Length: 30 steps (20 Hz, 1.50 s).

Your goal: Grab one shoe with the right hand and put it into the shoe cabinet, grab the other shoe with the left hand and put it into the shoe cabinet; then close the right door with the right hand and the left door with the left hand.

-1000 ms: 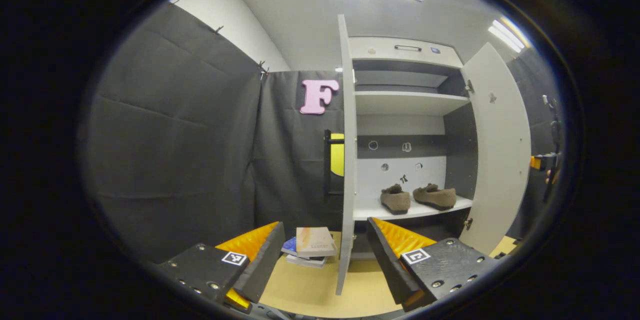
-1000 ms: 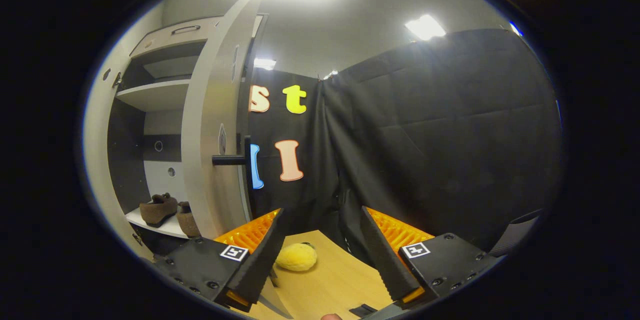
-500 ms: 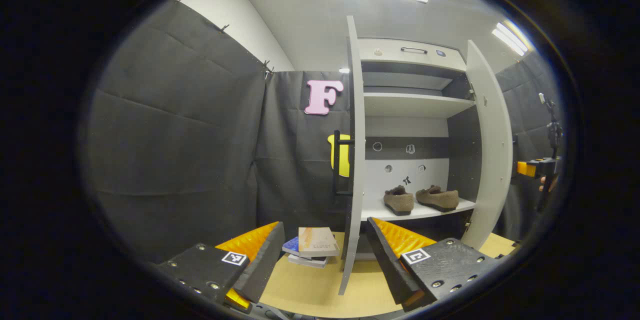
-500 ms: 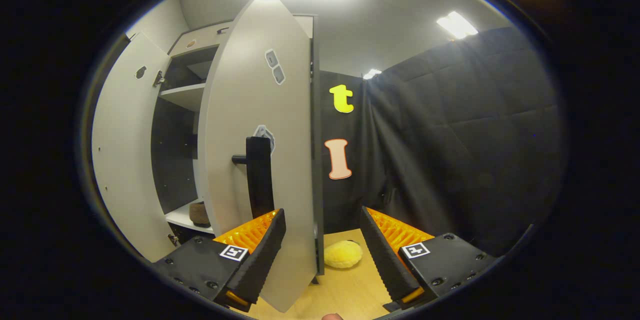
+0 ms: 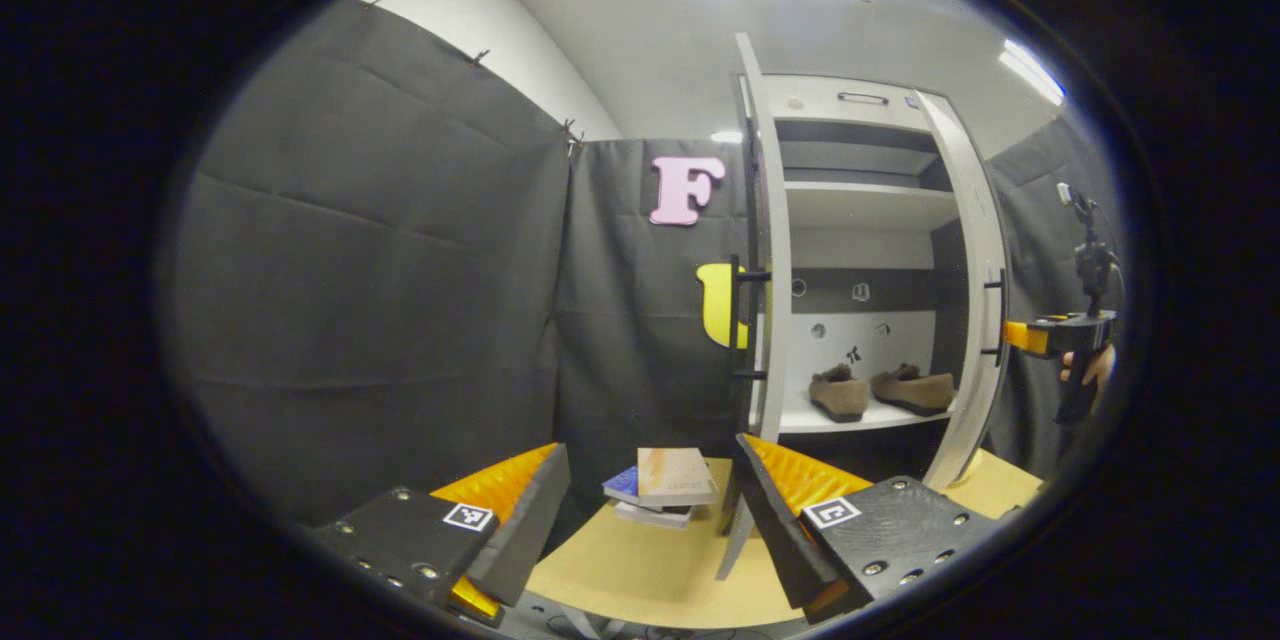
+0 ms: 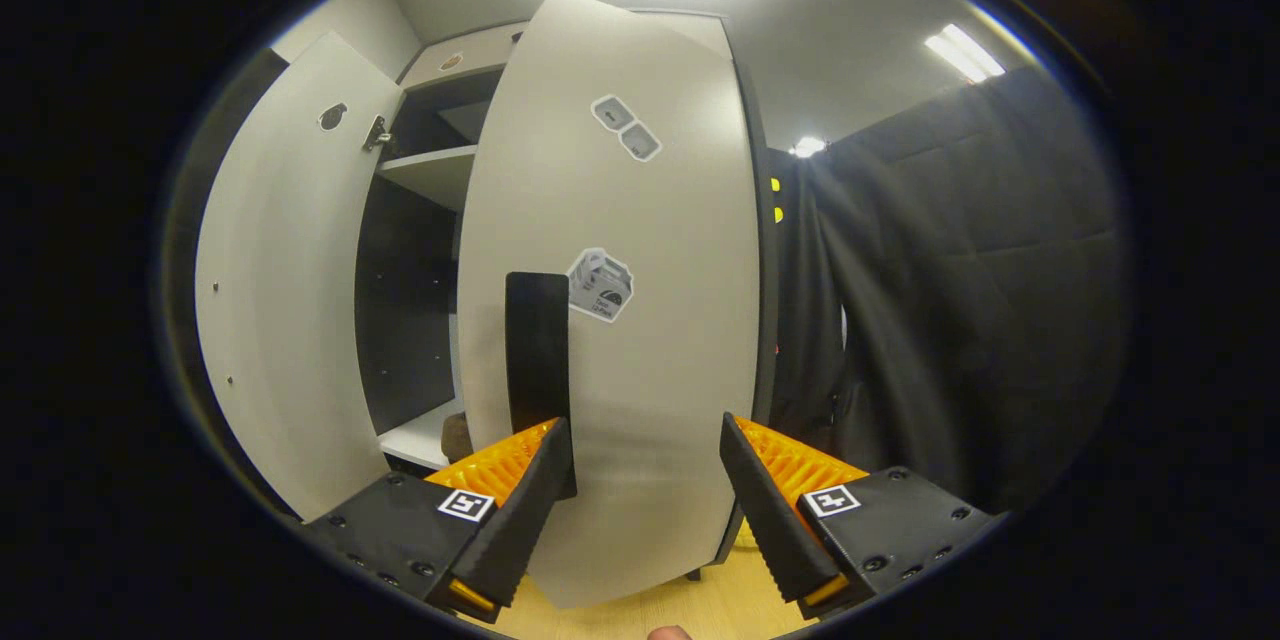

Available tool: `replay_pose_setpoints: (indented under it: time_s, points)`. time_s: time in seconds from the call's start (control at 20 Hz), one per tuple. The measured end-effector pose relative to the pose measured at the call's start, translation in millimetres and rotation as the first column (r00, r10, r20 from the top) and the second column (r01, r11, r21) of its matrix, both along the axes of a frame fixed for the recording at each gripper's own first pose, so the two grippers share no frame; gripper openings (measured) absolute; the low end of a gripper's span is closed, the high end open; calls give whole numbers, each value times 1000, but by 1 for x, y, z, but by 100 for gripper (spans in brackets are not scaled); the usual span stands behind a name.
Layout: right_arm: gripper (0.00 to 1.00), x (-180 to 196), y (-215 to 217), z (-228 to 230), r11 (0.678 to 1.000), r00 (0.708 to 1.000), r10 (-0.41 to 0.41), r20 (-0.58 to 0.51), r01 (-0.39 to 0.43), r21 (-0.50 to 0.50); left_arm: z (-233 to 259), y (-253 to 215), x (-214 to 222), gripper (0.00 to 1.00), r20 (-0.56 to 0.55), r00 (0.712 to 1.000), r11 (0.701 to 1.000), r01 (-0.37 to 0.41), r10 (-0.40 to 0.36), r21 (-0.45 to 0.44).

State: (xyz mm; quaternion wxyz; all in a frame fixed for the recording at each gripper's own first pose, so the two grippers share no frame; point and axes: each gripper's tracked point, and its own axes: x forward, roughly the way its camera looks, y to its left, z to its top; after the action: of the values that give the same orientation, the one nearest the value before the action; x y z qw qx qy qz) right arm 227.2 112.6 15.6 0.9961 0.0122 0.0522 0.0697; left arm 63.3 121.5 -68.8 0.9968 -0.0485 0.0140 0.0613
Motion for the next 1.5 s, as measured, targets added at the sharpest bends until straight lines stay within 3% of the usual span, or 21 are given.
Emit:
replay_pose_setpoints:
  time_s: [0.4,0.65,1.1,1.25,1.35,1.4,1.5]
  points:
    - [99,1,-2,-2,999,999,35,14,-35,-7,-1,11,20,100,-9,1000,1000,-12,11,-19]
    - [99,-22,-28,2,999,999,29,43,-30,30,14,20,70,100,10,1000,1000,-24,24,-6]
    - [100,-60,-111,-33,997,997,-71,-25,71,23,31,14,146,100,37,998,996,-55,52,76]
    - [96,-66,-128,-42,996,995,-91,-39,91,8,32,3,147,100,36,997,992,-65,62,109]
    - [100,-70,-136,-49,995,994,-98,-50,98,4,39,-2,148,87,55,997,991,-59,52,120]
    - [99,-71,-138,-53,995,993,-98,-59,98,8,40,-2,149,100,57,997,991,-58,51,119]
    - [98,-75,-136,-58,995,993,-92,-73,94,22,38,-4,150,100,56,997,993,-49,44,103]
